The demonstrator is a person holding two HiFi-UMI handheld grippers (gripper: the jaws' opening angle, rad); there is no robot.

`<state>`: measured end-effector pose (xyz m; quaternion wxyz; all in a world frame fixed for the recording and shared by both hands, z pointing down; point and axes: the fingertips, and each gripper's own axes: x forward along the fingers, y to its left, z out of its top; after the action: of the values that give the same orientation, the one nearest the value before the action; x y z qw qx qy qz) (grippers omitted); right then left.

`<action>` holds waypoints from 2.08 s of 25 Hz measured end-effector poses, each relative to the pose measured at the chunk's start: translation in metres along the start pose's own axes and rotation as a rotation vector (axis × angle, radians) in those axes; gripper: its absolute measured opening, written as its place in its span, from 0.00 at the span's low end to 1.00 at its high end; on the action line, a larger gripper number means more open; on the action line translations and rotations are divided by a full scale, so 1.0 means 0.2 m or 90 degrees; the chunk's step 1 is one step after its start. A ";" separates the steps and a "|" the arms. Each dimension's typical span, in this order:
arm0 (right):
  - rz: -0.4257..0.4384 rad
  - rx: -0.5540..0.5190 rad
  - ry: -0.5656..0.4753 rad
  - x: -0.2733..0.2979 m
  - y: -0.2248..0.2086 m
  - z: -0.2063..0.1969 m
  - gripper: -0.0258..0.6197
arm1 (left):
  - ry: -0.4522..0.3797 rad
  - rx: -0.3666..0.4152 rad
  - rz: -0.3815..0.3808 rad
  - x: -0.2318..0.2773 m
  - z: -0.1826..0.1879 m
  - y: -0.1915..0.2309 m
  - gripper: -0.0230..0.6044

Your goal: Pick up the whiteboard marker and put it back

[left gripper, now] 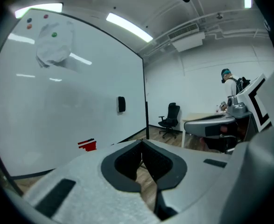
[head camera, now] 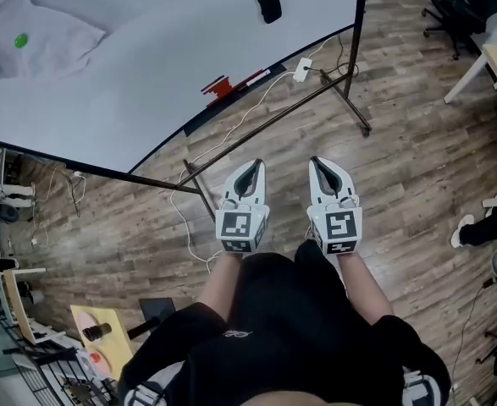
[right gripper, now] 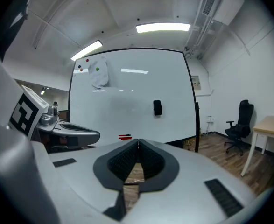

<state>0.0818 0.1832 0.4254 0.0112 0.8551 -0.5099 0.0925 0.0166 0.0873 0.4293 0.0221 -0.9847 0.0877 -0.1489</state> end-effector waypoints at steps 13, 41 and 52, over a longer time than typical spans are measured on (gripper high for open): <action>0.060 0.027 0.076 0.44 -0.14 -0.18 0.04 | 0.123 0.062 0.003 0.48 -0.11 0.18 0.05; 0.102 0.012 0.202 1.56 -0.43 -0.29 0.04 | 0.375 0.316 -0.035 1.61 -0.51 0.93 0.05; 0.120 0.022 0.222 1.61 -0.66 -0.34 0.04 | 0.481 0.401 0.011 1.81 -0.66 0.99 0.17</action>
<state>0.3361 -0.0261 0.5558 0.0758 0.7748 -0.5763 0.2486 0.2844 -0.1750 0.6471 0.2869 -0.8064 0.0485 -0.5148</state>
